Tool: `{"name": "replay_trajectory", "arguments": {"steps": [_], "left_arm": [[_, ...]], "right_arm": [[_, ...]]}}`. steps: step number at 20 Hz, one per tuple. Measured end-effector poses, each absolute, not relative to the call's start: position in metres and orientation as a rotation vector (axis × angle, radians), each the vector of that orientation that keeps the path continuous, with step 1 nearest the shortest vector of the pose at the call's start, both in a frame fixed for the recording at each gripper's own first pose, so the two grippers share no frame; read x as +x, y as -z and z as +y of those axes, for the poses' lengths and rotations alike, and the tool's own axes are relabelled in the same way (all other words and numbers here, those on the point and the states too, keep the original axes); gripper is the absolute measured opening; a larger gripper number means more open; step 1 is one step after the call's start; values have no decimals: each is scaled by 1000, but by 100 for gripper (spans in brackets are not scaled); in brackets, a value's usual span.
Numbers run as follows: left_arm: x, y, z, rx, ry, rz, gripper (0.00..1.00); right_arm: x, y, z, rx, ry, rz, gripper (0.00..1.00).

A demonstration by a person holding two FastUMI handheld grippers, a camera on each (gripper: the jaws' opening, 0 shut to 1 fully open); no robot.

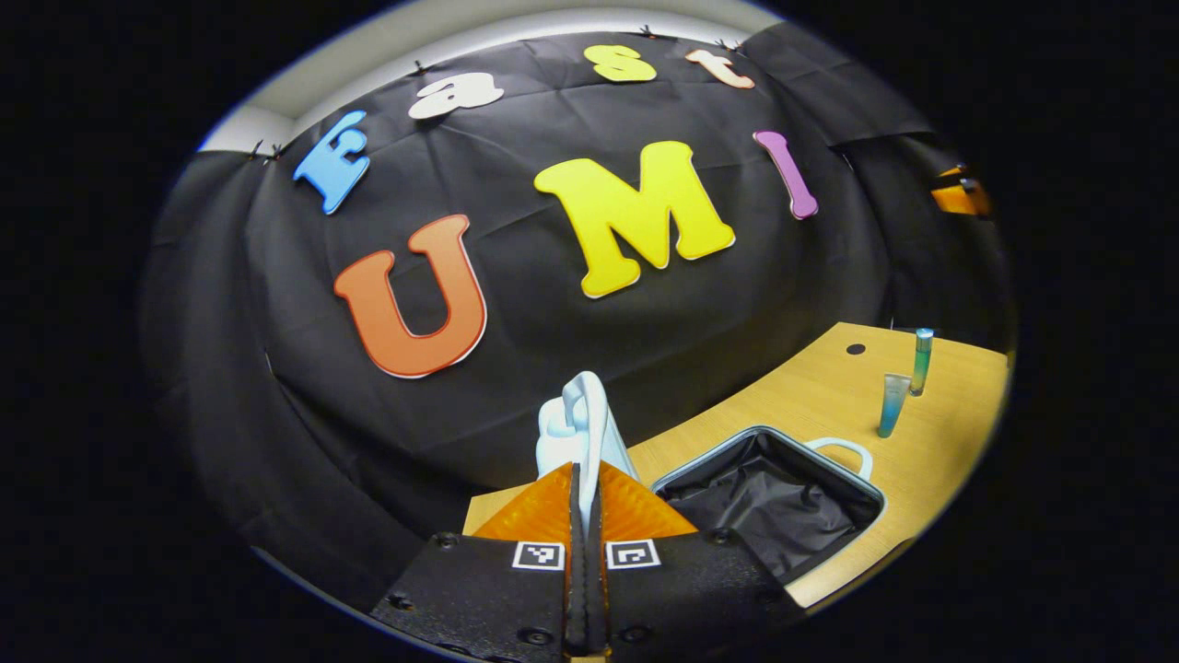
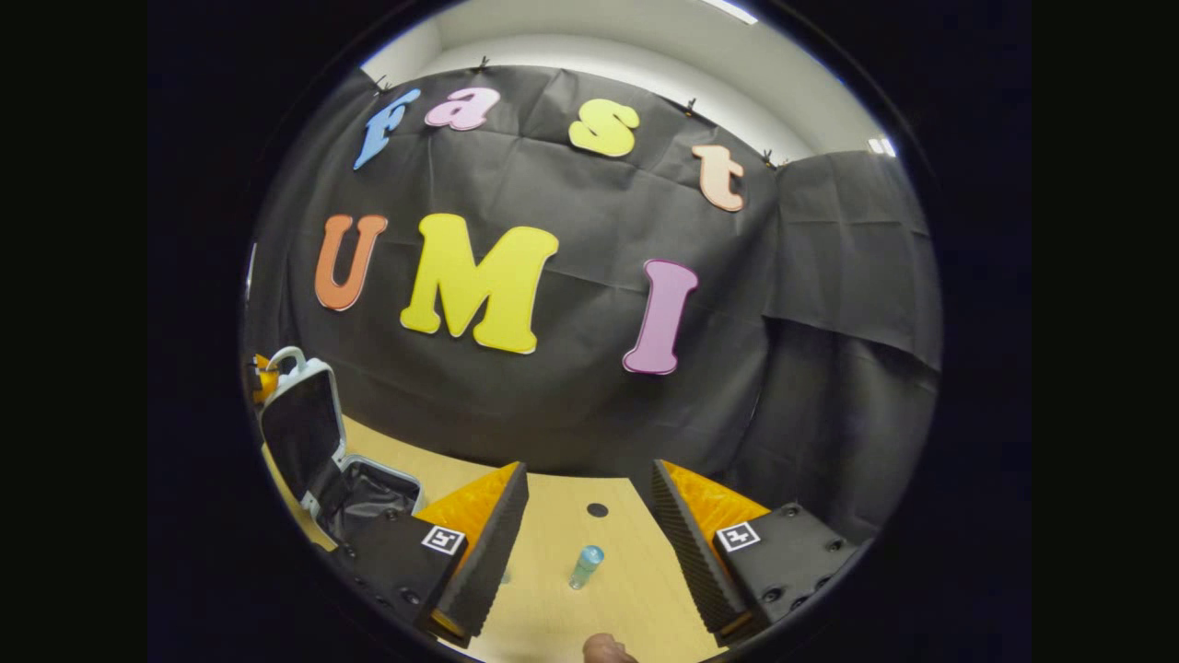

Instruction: First open the suitcase, pack the skin care products into it, and then close the suitcase.

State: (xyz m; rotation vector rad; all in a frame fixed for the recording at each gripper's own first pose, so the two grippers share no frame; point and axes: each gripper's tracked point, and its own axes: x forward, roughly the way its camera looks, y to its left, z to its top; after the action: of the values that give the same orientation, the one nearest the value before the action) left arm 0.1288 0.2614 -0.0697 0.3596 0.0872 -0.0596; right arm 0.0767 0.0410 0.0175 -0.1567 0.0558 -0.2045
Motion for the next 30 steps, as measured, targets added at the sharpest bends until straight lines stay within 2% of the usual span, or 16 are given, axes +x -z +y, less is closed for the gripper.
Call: {"name": "replay_trajectory", "arguments": {"steps": [3,7,13,18,23,25,27,29,30], "left_arm": [[135,77,297,296,92,29,2],[142,106,358,156,47,68,2],[145,183,432,-40,-18,180,3],[147,261,464,-249,-23,293,3],[139,301,472,-451,-75,353,4],[139,324,470,-459,-118,412,11],[136,319,472,-486,-117,392,20],[135,321,481,-464,-154,398,24],[137,323,481,-460,-159,403,37]], "right_arm": [[74,-16,59,-165,213,74,81],[79,-14,68,-137,237,114,82],[80,-6,78,-109,268,161,81],[70,0,92,-170,251,189,82],[63,12,103,-184,226,215,82],[60,13,105,-177,221,216,81],[57,16,104,-164,218,221,81],[54,18,102,-146,221,227,81],[53,17,101,-137,220,228,82]]}}
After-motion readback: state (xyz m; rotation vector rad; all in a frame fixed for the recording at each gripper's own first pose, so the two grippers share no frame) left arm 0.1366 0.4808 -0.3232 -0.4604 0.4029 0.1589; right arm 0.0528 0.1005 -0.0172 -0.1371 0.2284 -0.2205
